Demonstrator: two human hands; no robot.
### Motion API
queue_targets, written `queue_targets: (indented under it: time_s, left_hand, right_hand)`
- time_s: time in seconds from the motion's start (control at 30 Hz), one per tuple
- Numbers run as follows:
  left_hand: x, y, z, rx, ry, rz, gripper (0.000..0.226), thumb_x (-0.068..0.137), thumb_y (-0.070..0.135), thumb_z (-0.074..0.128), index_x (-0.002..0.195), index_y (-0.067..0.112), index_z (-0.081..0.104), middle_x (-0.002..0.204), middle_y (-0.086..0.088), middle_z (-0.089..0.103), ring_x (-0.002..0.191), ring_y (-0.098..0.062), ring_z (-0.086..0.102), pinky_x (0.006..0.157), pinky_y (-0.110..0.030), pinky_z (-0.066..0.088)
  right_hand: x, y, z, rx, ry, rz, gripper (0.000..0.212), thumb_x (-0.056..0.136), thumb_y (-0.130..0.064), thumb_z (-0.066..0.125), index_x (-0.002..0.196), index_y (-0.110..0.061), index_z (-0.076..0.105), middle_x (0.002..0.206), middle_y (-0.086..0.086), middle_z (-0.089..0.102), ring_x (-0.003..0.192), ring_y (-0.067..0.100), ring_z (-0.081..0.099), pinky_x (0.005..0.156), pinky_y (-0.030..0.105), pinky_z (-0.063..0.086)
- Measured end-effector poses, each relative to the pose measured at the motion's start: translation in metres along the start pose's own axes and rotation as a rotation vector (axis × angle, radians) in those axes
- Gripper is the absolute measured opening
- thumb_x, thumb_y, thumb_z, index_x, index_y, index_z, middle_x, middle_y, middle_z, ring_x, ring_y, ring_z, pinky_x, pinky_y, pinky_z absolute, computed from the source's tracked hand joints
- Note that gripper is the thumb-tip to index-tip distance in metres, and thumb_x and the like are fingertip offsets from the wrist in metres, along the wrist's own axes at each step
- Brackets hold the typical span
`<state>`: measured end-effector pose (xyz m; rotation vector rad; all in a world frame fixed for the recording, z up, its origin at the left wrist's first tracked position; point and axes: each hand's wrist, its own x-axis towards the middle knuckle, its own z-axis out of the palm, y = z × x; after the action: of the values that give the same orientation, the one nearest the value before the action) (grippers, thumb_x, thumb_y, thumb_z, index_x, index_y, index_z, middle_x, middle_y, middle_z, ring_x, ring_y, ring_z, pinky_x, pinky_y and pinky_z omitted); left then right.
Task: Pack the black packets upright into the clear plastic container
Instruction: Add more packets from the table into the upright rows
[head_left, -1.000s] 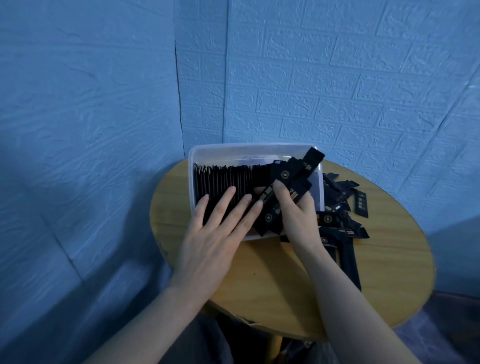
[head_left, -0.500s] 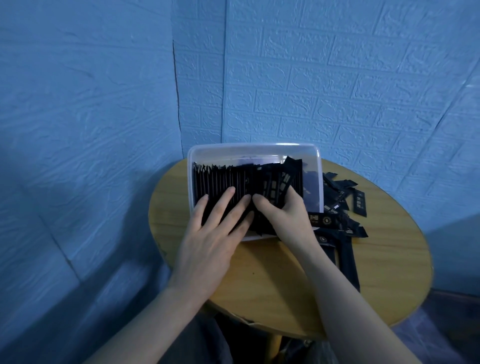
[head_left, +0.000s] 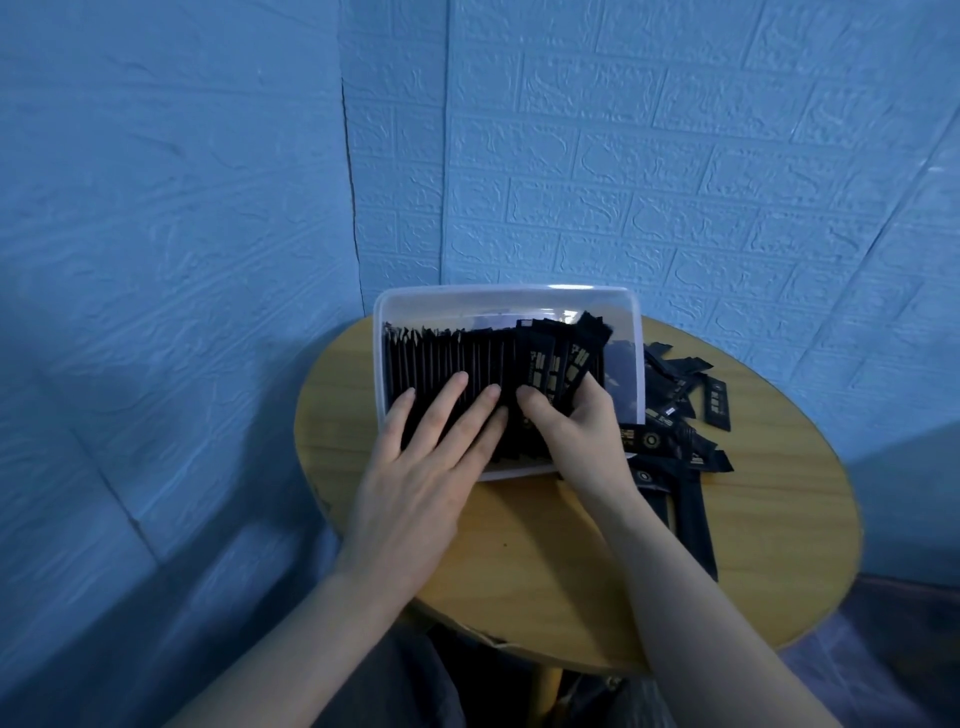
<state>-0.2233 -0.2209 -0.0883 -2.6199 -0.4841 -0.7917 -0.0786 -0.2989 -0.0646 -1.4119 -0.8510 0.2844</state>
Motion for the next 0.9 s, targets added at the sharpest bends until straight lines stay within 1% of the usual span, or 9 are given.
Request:
queue_targets:
  time_s: [0.13,0.27,0.37,0.43,0.5,0.6,0.67,0.77,0.9]
  left_hand:
    - [-0.0002,0.0007,-0.0007,0.006,0.005,0.01,0.075,0.077,-0.004,0.048,0.148,0.018,0.041,0.159,-0.003,0.03,0.147,-0.029,0.027,0.114,-0.054,0.022]
    - [0.0005,0.0009,-0.0015,0.005,0.009,0.015,0.069,0.077,-0.004,0.046,0.143,0.015,0.048,0.159,-0.003,0.03,0.147,-0.03,0.027,0.113,-0.055,0.021]
    - [-0.0004,0.0008,-0.0011,0.011,0.014,0.017,0.066,0.078,-0.004,0.045,0.142,0.014,0.05,0.159,-0.005,0.03,0.147,-0.03,0.026,0.113,-0.056,0.024]
    - [-0.0008,0.0009,0.0002,0.019,0.028,0.038,0.062,0.084,-0.004,0.033,0.141,0.012,0.05,0.158,-0.008,0.031,0.147,-0.031,0.026,0.113,-0.056,0.028]
    - [-0.0001,0.0011,0.0015,0.035,0.043,0.073,0.06,0.091,-0.006,0.019,0.138,0.009,0.054,0.157,-0.012,0.033,0.146,-0.031,0.027,0.114,-0.053,0.028]
    - [0.0009,0.0013,0.0031,0.037,0.053,0.114,0.06,0.089,-0.002,0.018,0.133,0.007,0.059,0.154,-0.017,0.036,0.145,-0.031,0.03,0.116,-0.049,0.031]
    - [0.0011,0.0014,0.0043,0.014,0.057,0.126,0.06,0.089,-0.001,0.018,0.132,0.005,0.059,0.154,-0.019,0.036,0.145,-0.032,0.029,0.115,-0.049,0.033]
    - [0.0011,0.0013,0.0056,-0.021,0.068,0.121,0.06,0.087,-0.001,0.019,0.132,0.005,0.059,0.152,-0.019,0.038,0.143,-0.033,0.033,0.112,-0.049,0.037]
    - [0.0006,0.0013,0.0045,-0.039,0.083,0.105,0.06,0.087,-0.001,0.02,0.135,0.006,0.056,0.153,-0.018,0.038,0.143,-0.032,0.034,0.112,-0.049,0.036]
  right_hand:
    - [0.0005,0.0002,-0.0013,0.013,-0.013,0.005,0.012,0.091,-0.004,0.06,0.101,-0.009,0.063,0.093,0.002,0.071,0.093,0.015,0.068,0.083,0.028,0.055]
    - [0.0009,0.0046,-0.0006,-0.04,-0.05,0.039,0.013,0.09,-0.007,0.062,0.103,-0.005,0.061,0.097,0.01,0.071,0.093,0.022,0.067,0.081,0.036,0.056]
    - [0.0007,0.0059,0.0,-0.043,-0.054,0.042,0.014,0.09,-0.008,0.063,0.104,-0.005,0.06,0.097,0.009,0.07,0.092,0.019,0.068,0.08,0.033,0.057]
    - [0.0012,0.0057,0.0005,-0.041,-0.049,0.032,0.014,0.09,-0.008,0.063,0.104,-0.006,0.061,0.098,0.007,0.071,0.093,0.016,0.068,0.081,0.031,0.056]
    - [0.0017,0.0054,0.0003,-0.039,-0.044,0.027,0.014,0.09,-0.008,0.063,0.104,-0.007,0.062,0.097,0.005,0.072,0.093,0.016,0.068,0.081,0.031,0.056]
    - [0.0016,0.0048,-0.0008,-0.027,-0.058,0.023,0.013,0.091,-0.007,0.062,0.104,-0.008,0.063,0.096,0.004,0.072,0.092,0.015,0.069,0.08,0.029,0.056]
    - [0.0012,0.0042,-0.0015,-0.015,-0.066,0.02,0.012,0.091,-0.006,0.062,0.103,-0.008,0.063,0.095,0.003,0.072,0.091,0.014,0.069,0.079,0.027,0.055]
    - [0.0011,0.0026,-0.0023,-0.016,-0.084,0.005,0.013,0.091,-0.006,0.062,0.103,-0.008,0.063,0.096,0.003,0.072,0.092,0.014,0.069,0.079,0.026,0.055]
    - [0.0001,0.0013,-0.0024,-0.006,-0.109,-0.005,0.011,0.091,-0.006,0.062,0.101,-0.01,0.063,0.096,0.003,0.072,0.093,0.014,0.068,0.081,0.026,0.055]
